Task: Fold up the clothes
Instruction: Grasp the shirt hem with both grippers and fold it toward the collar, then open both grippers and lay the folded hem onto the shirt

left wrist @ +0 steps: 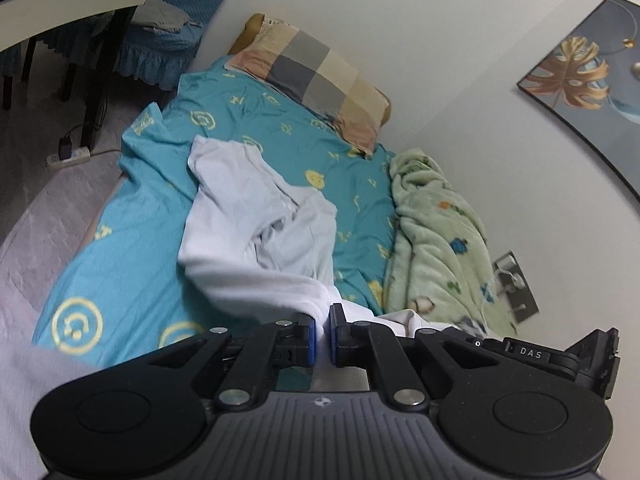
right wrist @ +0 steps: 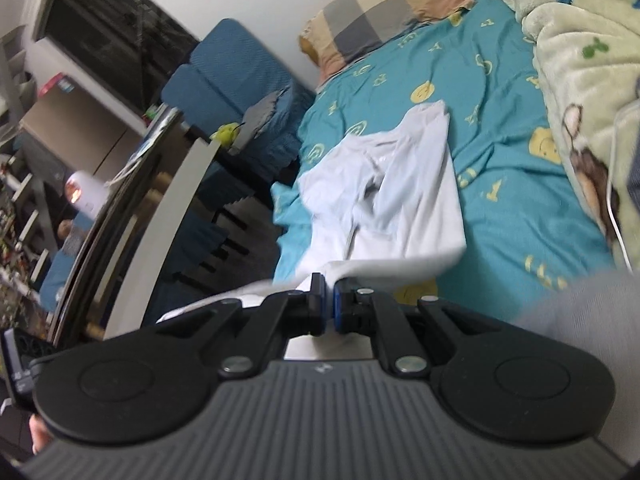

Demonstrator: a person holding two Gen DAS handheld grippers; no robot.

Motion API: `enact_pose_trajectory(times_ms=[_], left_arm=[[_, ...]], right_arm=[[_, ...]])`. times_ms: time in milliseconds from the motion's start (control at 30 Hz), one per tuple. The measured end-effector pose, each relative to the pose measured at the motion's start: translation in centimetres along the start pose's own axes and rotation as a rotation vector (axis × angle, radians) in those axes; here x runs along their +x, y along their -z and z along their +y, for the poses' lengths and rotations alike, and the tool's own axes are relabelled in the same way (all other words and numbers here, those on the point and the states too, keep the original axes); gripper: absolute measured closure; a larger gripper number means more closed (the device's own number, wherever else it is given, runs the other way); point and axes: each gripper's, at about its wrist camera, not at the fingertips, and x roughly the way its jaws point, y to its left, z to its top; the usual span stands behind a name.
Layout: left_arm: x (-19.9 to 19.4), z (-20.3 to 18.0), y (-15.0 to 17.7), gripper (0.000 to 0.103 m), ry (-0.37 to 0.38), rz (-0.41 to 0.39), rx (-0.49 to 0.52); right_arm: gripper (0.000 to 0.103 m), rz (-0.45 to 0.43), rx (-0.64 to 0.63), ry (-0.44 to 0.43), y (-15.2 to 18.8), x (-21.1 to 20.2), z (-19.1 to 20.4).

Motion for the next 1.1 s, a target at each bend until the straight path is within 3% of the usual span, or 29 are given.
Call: enact_pose_trajectory(times_ms=[167, 367, 533, 700, 833, 1000, 1067, 1100], left_arm=[[7.5, 0.5, -5.6, 0.095, -0.082, -0.045, 0.048], [18.0, 3.3, -10.6, 0.095, -0.159, -0.04, 0.099], [25.9, 6.8, -12.6, 0.095, -0.181, -0.025, 0.106], [32.1, 10.2, -12.6, 0.095, -0.221, 0.012, 0.139], [35.1, 12.2, -12.2, 0.094, -0.238, 0.061, 0.157], [36.0, 13.0, -12.0, 0.091, -0.241, 0.07, 0.175], [35.3, 12.4, -11.9, 0.086, -0.241, 0.062, 0.186], [34.8, 11.9, -11.8, 0.076, -0.243, 0.057, 0.191]], right_arm=[[0.096, -0.019, 0.051, 0.018, -4.9, 6.2, -1.9], [0.096, -0.021, -0.03, 0.12, -9.3, 15.2, -3.5], [0.095, 0.011, -0.07, 0.188, -11.1, 22.2, -5.9], [0.095, 0.048, -0.102, 0.241, -11.7, 27.4, -8.2], [0.095, 0.108, -0.118, 0.305, -11.6, 30.4, -9.4], [0.095, 0.128, -0.151, 0.328, -11.4, 31.2, -9.1], [0.094, 0.12, -0.163, 0.325, -11.3, 30.7, -8.8], [0.093, 0.112, -0.168, 0.319, -11.2, 30.4, -8.6]])
